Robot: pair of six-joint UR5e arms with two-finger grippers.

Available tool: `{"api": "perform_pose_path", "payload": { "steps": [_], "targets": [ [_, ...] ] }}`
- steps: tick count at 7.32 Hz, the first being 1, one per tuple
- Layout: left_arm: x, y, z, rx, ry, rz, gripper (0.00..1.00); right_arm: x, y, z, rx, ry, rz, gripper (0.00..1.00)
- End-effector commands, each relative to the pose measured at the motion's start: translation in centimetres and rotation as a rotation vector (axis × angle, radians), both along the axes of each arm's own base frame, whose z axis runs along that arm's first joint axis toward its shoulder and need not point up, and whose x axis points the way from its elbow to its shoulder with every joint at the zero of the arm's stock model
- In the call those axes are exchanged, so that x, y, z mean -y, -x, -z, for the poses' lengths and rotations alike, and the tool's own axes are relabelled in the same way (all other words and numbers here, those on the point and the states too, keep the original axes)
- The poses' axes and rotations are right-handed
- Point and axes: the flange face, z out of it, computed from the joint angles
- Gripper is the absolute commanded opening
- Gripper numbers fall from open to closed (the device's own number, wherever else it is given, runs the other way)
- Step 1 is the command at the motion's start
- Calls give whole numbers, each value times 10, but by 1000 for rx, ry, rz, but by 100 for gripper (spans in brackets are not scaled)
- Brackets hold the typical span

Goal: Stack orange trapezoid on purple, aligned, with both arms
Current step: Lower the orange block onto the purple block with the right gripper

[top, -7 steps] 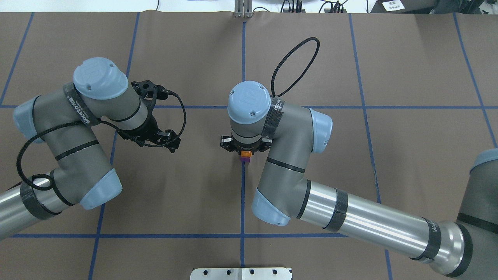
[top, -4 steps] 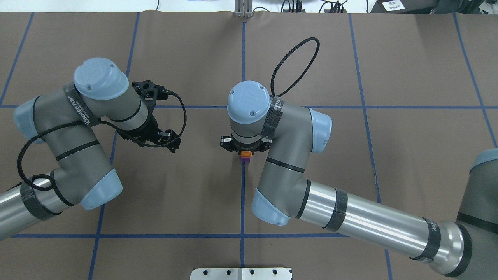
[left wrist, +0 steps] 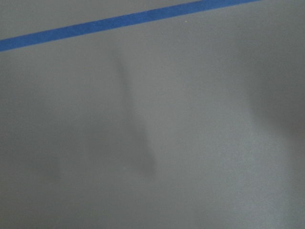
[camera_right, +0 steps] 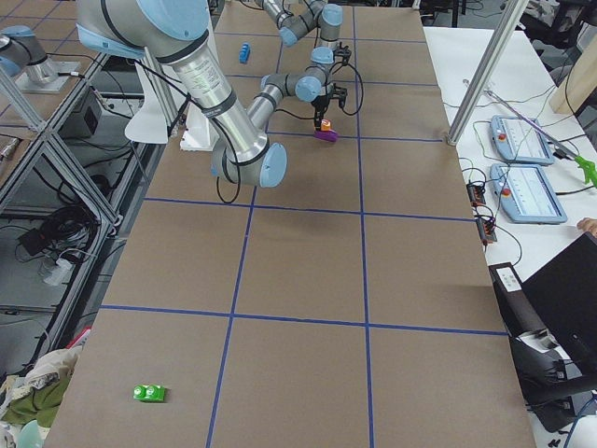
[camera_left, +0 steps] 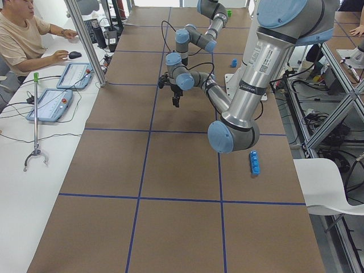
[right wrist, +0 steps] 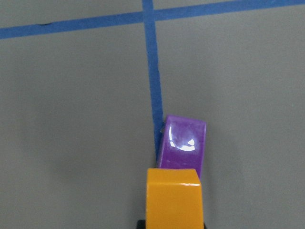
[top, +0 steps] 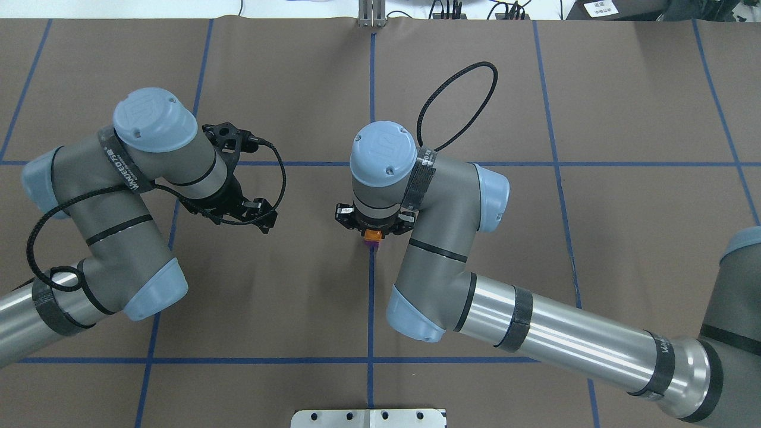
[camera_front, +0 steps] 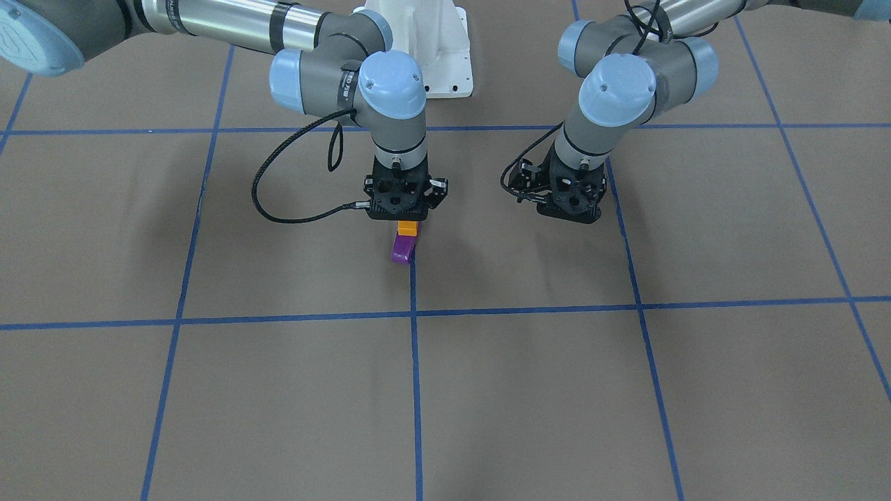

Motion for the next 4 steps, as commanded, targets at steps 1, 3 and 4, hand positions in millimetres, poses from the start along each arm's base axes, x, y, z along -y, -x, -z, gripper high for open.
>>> {"api": "perform_pose_path", "payload": {
  "steps": [1, 3, 4],
  "targets": [
    [1, 1, 2, -2, -2, 1, 99, 0, 0, -2, 15, 24, -14, 0],
    [0, 0, 3, -4, -3, 0, 99, 2, 4, -8, 11, 31, -12, 0],
    [1, 1, 3, -4, -3, 1, 99, 5, 1, -7, 15, 39, -9, 0]
  ]
}}
